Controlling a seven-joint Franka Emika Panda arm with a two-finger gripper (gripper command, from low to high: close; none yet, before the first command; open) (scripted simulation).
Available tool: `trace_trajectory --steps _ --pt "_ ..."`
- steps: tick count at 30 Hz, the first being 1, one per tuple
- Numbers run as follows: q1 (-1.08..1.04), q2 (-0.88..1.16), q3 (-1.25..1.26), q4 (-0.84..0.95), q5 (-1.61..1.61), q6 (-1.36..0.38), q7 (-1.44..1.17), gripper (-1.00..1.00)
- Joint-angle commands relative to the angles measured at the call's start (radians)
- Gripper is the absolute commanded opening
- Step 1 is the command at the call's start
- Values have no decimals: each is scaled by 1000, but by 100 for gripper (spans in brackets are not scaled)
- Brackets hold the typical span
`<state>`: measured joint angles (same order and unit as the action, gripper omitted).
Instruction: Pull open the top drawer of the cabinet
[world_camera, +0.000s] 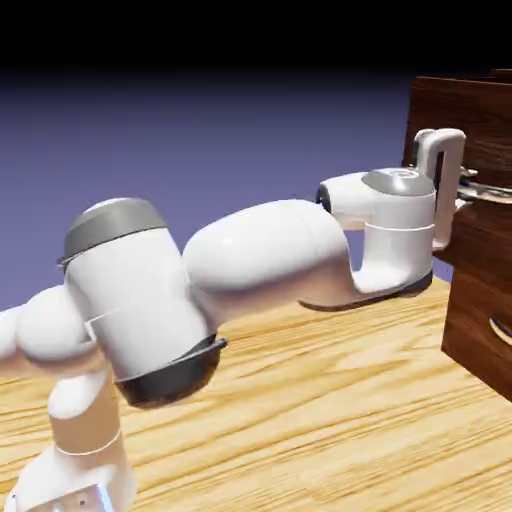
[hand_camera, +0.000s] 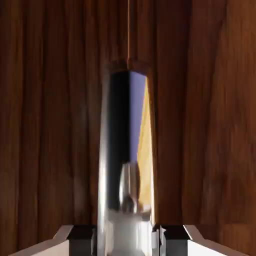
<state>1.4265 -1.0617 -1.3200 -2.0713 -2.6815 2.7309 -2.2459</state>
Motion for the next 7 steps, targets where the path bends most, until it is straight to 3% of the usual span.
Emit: trace_trajectory --steps 1,4,5,7 --pt "-36 -4 20 -34 3 -2 2 -100" --pt "-118 -15 66 -109 11 -5 6 -100" --pt "-118 -15 66 -109 11 -5 6 100" --pt "-154 -22 85 -140 17 -3 6 100"
